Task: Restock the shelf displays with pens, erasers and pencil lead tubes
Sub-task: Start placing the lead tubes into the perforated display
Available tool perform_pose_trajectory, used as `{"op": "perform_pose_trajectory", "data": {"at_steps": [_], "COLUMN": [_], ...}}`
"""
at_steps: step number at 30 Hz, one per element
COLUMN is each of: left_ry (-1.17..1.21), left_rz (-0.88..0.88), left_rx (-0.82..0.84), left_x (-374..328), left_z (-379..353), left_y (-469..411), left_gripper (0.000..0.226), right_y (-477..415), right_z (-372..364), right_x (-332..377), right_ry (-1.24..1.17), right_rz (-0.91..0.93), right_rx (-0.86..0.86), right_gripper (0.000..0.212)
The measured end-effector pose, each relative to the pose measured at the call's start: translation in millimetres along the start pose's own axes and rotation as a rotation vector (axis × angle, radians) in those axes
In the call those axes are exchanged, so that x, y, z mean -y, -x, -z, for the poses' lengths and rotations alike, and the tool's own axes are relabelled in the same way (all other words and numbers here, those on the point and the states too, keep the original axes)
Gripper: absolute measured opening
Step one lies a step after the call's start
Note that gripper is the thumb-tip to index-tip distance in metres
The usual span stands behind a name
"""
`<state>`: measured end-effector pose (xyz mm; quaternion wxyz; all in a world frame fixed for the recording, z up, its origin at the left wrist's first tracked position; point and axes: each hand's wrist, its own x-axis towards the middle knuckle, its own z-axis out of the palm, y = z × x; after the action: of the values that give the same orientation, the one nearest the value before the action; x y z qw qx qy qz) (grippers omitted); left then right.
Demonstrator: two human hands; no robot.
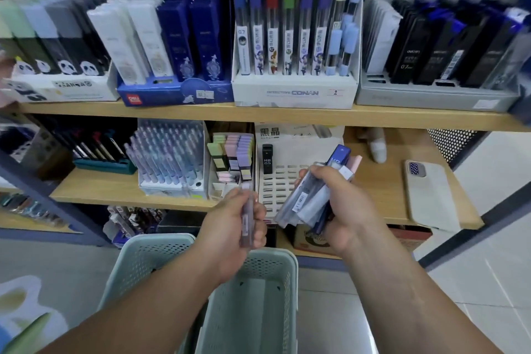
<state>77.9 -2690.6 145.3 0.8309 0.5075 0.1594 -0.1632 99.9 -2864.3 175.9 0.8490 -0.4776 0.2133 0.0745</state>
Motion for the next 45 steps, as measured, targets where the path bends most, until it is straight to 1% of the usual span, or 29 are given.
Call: {"op": "perform_pose_trajectory", "data": {"at_steps": [2, 5, 9, 11, 12, 14, 16, 17, 19, 21, 24, 28, 31, 33, 35, 37, 39, 43, 45], "left_ry": [-0.101, -0.153, -0.243, -0.291, -0.321, -0.41, -0.509, -0.549, -0.615, -0.657, -0.708, -0.805, -1.043, -1.136, -1.14, -1.149, -1.157, -1.158, -1.179], "left_rz": [0.012, 0.009, -0.079, -0.139, -0.178, -0.256, -0.318, -0.337, -0.351, -0.34, -0.315, -0.37, -0.527, -0.635, -0.695, -0.751, -0.79, -0.834, -0.833], "left_rx": [0.003, 0.039, 0.009, -0.016, -0.032, -0.067, -0.1, -0.111, -0.107, -0.089, -0.07, -0.09, -0.148, -0.178, -0.172, -0.169, -0.187, -0.254, -0.255], "left_x": [-2.3, -6.2, -7.0, -7.4, -7.6, -6.3, -3.8, -3.3, -6.6, -15.6, -27.8, -38.6, -44.9, -46.7, -48.6, -50.3, -51.7, -54.9, -56.7], "left_z": [-0.8, -4.9, -10.7, -14.5, -15.8, -17.0, -17.4, -17.6, -19.4, -21.6, -25.0, -31.3, -34.7, -37.6, -39.8, -40.5, -39.9, -38.6, -36.3], "left_y": [-6.9, -13.2, -20.6, -22.0, -22.2, -21.6, -21.5, -21.5, -23.0, -27.8, -41.0, -60.0, -69.6, -73.8, -78.0, -82.2, -86.3, -93.6, -97.8], "left_gripper": [0.026, 0.032, 0.04, 0.035, 0.028, 0.017, 0.011, 0.015, 0.032, 0.039, 0.029, 0.011, 0.007, 0.006, 0.007, 0.017, 0.02, 0.01, 0.006], "right_y": [-4.2, -5.5, -2.7, -1.7, -1.0, 0.3, -1.0, -2.0, -3.4, -3.4, -2.7, -1.7, -0.7, -0.3, -0.5, -1.3, -2.4, -4.7, -5.6], "right_z": [3.7, 8.1, 13.8, 15.5, 15.7, 15.9, 17.6, 18.7, 20.4, 20.4, 20.9, 26.3, 29.9, 30.7, 31.3, 32.6, 34.2, 35.9, 36.1], "right_x": [1.2, -1.1, -3.2, -2.7, -2.5, -1.7, -1.6, -1.8, -1.2, -0.3, 0.3, 2.1, 4.7, 5.9, 6.1, 5.6, 4.6, 1.7, 0.1], "right_ry": [0.0, 0.03, 0.059, 0.065, 0.071, 0.08, 0.091, 0.093, 0.08, 0.052, 0.012, 0.001, 0.002, 0.014, 0.032, 0.047, 0.063, 0.057, 0.066], "right_rz": [-0.003, -0.025, -0.02, -0.013, -0.011, -0.009, -0.002, 0.002, -0.007, -0.021, -0.033, -0.039, -0.058, -0.059, -0.057, -0.056, -0.054, -0.056, -0.055], "right_rx": [-0.029, -0.059, -0.096, -0.107, -0.106, -0.103, -0.118, -0.133, -0.151, -0.145, -0.12, -0.136, -0.151, -0.157, -0.166, -0.174, -0.181, -0.19, -0.193], "right_gripper": [0.014, 0.012, 0.006, 0.005, 0.007, 0.009, 0.009, 0.01, 0.014, 0.017, 0.012, 0.017, 0.018, 0.018, 0.019, 0.019, 0.019, 0.017, 0.016]}}
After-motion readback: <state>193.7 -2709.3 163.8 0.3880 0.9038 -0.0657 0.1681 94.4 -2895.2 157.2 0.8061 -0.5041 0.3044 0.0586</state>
